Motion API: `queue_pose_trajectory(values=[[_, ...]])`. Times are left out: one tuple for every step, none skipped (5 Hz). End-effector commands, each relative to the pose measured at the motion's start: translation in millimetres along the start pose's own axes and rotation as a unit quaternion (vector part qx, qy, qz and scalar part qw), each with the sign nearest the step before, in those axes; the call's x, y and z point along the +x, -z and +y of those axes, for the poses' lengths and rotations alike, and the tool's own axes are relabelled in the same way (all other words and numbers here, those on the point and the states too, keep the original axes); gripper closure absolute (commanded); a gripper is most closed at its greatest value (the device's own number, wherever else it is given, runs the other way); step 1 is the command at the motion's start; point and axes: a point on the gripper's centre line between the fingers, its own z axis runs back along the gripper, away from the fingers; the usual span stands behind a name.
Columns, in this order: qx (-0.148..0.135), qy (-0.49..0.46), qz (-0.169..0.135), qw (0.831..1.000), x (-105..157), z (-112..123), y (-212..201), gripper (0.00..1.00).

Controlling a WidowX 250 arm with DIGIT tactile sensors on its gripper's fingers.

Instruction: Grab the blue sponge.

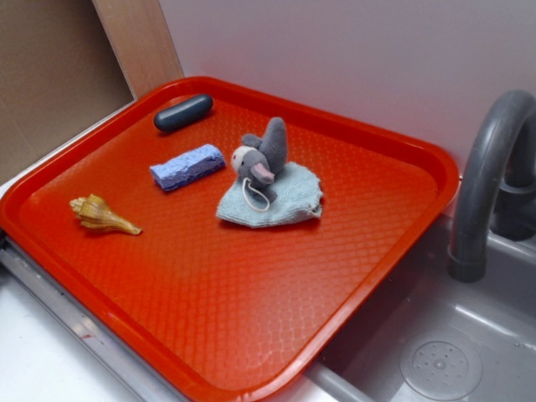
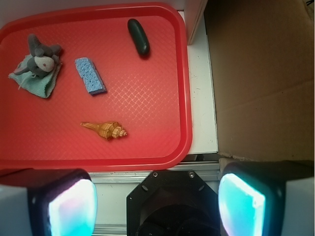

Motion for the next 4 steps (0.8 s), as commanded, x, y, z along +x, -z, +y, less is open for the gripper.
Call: queue_pose_trajectory(values=[[0.0, 0.0, 0.0, 1.0, 0.0, 0.0, 0.0, 0.0], [-0.006, 0.015, -0.054, 0.998, 24.7, -16.5, 17.4, 0.0], [-0.015, 0.026, -0.079, 0.996, 39.5, -31.8, 28.3, 0.0], [-0.059, 0.064, -0.103, 0.991, 53.3, -58.9, 51.2, 0.0]])
